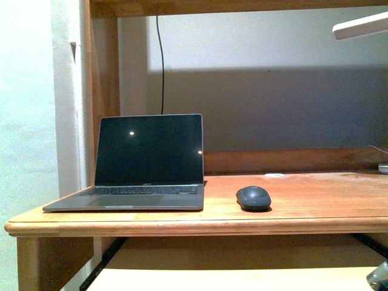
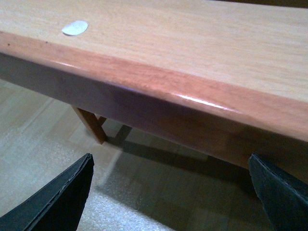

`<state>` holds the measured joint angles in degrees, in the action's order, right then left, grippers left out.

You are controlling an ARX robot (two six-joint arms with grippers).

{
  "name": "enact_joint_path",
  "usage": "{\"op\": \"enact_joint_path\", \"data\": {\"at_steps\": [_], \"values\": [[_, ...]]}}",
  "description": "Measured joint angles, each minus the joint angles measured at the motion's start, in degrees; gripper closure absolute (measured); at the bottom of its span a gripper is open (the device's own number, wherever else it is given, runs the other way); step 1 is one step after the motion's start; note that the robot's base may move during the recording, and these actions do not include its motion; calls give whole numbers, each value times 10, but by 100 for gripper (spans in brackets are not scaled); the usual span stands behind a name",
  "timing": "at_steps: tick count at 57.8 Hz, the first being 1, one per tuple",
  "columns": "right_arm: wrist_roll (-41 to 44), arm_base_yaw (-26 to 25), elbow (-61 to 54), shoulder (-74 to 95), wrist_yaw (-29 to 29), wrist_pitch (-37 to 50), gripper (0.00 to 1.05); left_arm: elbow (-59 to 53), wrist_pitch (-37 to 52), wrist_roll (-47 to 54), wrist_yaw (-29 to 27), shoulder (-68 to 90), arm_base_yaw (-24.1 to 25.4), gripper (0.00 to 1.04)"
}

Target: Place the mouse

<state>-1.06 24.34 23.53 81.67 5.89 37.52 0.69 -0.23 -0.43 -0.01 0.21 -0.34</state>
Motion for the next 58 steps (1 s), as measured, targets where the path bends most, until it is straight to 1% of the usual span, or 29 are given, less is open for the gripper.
{"op": "enact_joint_path", "data": {"at_steps": [15,33,58], "values": [[-10,17,115,127,-51,15,7,0,0,0,0,0,0,8],[-25,61,277,248,-105,-13,7,0,0,0,0,0,0,8],[-44,84,403,341,-138,-22,7,0,0,0,0,0,0,8]]}}
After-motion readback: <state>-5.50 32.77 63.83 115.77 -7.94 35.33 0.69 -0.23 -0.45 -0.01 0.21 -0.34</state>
